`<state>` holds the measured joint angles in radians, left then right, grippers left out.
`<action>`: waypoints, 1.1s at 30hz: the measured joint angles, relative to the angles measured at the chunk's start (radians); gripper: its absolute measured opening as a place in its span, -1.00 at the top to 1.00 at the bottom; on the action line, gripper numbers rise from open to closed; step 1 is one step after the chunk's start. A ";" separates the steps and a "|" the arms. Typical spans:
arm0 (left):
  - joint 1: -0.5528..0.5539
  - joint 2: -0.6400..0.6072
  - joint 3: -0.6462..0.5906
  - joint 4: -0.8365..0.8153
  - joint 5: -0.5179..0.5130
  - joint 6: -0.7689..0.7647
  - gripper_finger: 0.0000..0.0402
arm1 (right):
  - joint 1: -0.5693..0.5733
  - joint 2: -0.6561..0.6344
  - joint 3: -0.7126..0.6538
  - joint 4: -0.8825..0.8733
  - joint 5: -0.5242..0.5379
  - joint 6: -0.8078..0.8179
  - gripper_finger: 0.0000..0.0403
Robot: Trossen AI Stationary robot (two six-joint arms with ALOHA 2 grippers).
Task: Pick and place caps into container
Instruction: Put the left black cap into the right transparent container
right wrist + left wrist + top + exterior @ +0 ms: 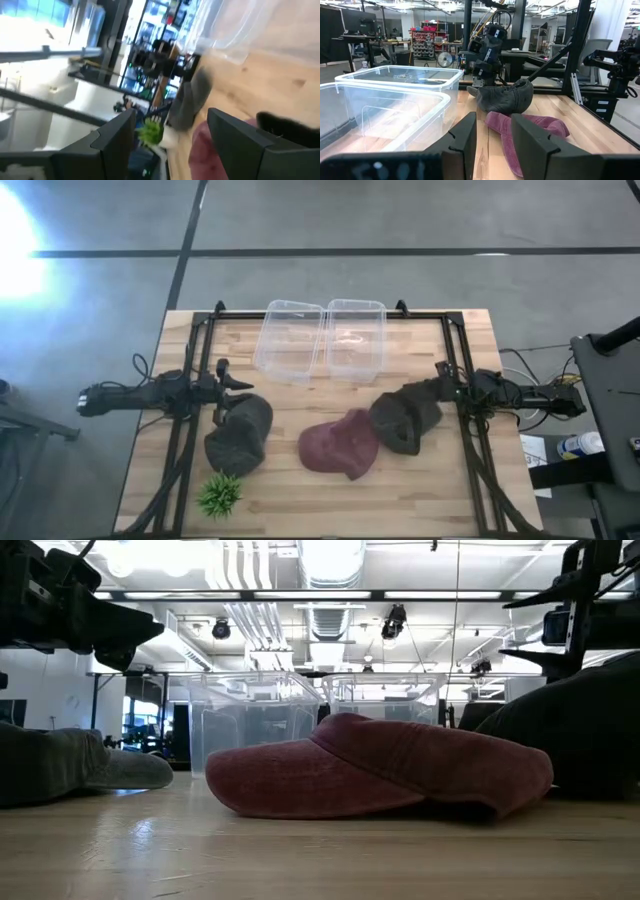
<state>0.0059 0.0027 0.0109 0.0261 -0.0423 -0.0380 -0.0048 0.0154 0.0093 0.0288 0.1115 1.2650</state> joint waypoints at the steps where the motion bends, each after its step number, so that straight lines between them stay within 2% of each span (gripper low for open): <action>1: 0.000 0.000 0.000 0.000 0.000 0.000 0.42 | 0.000 0.001 0.000 0.000 0.000 0.002 -0.22; 6: 0.000 0.000 0.000 0.000 0.000 0.000 0.42 | 0.002 0.064 0.000 -0.019 -0.134 0.149 -0.22; 9: 0.000 0.000 0.000 0.000 0.000 0.000 0.42 | 0.014 0.152 0.018 -0.060 -0.142 0.194 -0.22; 14: 0.000 0.000 0.000 0.000 0.000 0.000 0.42 | 0.014 0.349 0.145 -0.418 -0.107 0.146 -0.22; 16: 0.000 0.000 0.000 0.000 0.000 0.000 0.42 | 0.013 0.424 0.192 -0.511 -0.082 0.121 -0.22; 27: 0.000 0.000 0.000 0.000 0.000 0.000 0.42 | 0.013 0.750 0.353 -0.437 -0.082 -0.003 -0.22; 33: 0.000 0.000 0.000 0.000 0.000 0.000 0.42 | 0.013 0.930 0.432 -0.411 -0.096 -0.136 -0.22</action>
<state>0.0059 0.0025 0.0109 0.0257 -0.0425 -0.0382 0.0082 0.9453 0.4409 -0.3824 0.0151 1.1291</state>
